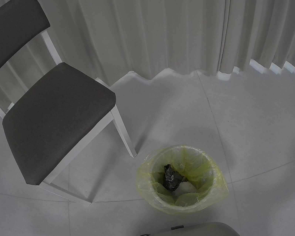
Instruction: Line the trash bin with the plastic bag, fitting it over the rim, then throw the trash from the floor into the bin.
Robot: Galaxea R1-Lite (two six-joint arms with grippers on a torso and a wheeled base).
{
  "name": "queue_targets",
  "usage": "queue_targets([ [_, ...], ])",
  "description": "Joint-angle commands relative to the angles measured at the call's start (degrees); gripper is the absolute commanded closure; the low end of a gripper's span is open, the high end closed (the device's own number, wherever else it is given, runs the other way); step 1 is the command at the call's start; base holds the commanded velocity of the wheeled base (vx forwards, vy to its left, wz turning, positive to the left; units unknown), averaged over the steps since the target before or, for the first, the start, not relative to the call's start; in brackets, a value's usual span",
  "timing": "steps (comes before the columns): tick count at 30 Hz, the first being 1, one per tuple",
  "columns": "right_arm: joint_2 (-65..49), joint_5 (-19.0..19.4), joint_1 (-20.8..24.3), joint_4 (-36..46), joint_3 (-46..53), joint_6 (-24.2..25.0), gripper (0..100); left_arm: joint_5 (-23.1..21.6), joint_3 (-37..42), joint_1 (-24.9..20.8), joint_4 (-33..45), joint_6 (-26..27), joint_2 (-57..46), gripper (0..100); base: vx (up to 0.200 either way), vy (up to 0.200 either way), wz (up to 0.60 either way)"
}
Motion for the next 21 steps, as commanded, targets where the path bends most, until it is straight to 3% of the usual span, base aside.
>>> queue_targets([
  [1,-5.17,0.04,0.05,0.75,2.94,0.28,0,-0.06,2.74,-0.01,-0.01,-0.2,-3.87,0,0.0,0.0,0.0],
  [21,-11.06,0.04,-0.39,3.21,5.49,2.3,0,-0.23,13.73,1.04,-0.28,-2.39,-12.84,0,0.0,0.0,0.0],
])
